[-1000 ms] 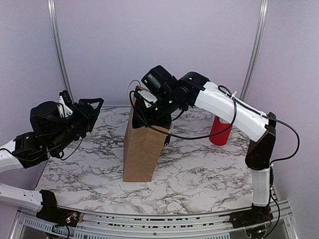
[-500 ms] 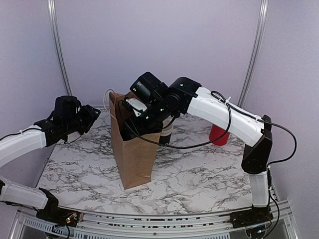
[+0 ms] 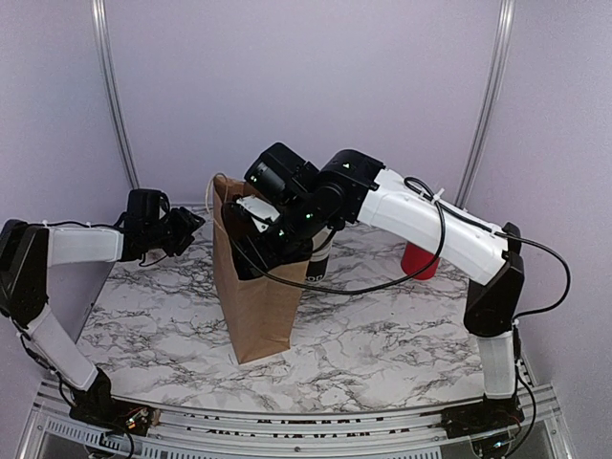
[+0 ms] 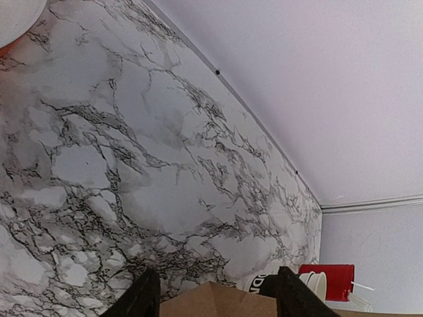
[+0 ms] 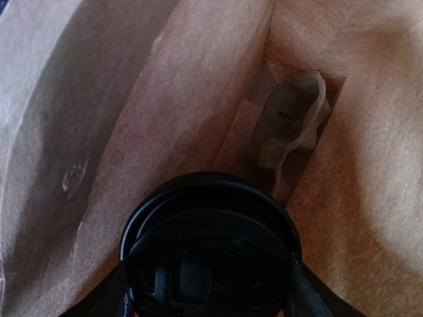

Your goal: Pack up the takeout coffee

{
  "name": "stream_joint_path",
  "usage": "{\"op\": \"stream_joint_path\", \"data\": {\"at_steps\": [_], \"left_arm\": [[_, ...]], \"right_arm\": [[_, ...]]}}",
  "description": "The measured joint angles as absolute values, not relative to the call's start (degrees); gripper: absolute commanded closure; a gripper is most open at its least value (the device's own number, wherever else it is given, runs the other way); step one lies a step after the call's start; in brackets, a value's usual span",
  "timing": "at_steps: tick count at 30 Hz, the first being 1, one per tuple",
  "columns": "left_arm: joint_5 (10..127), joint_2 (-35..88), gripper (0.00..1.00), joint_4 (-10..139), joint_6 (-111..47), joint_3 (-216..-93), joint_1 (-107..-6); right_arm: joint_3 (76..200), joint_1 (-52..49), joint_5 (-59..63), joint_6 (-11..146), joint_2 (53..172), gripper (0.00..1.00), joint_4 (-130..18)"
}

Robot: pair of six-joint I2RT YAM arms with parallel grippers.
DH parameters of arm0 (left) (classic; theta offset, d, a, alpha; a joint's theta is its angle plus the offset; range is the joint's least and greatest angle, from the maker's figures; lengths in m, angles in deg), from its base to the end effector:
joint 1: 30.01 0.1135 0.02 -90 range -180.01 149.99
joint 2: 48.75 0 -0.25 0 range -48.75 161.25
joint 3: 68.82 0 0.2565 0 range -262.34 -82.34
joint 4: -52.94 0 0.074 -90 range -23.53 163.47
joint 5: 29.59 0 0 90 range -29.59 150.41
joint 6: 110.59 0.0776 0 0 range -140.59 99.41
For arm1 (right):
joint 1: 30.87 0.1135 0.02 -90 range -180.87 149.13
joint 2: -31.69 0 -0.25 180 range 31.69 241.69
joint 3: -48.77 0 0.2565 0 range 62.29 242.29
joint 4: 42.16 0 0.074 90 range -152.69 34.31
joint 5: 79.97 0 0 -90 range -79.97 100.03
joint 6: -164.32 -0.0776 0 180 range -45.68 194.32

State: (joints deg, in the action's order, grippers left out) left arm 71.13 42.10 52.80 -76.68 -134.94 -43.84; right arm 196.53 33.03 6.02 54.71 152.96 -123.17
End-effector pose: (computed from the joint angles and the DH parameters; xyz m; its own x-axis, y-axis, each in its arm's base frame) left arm 0.3785 -0.1080 0.1936 -0.5566 -0.7027 -0.4431 -0.1127 0.5923 -0.7978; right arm 0.2007 0.4220 0.3183 -0.6441 -0.5538 -0.5276 -0.7405 0.6245 0.2484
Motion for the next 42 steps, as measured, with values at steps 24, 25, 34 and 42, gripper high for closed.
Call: {"op": "stream_joint_path", "data": {"at_steps": [24,25,34,42], "left_arm": [[84.1,59.0,0.41,40.6,-72.5,-144.4,-44.4],[84.2,59.0,0.41,40.2,-72.5,-144.4,-44.6],[85.6,58.9,0.42,37.5,-72.4,-139.4,-46.4],[86.3,58.2,0.43,36.4,-72.8,-135.6,-48.1]], "right_arm": [[198.2,33.0,6.1,54.9,153.0,0.49,-125.4],[198.3,33.0,6.1,54.9,153.0,0.49,-125.4],[199.3,33.0,6.0,54.8,153.0,0.49,-126.1],[199.3,32.0,5.5,54.2,152.9,0.49,-126.3]]}}
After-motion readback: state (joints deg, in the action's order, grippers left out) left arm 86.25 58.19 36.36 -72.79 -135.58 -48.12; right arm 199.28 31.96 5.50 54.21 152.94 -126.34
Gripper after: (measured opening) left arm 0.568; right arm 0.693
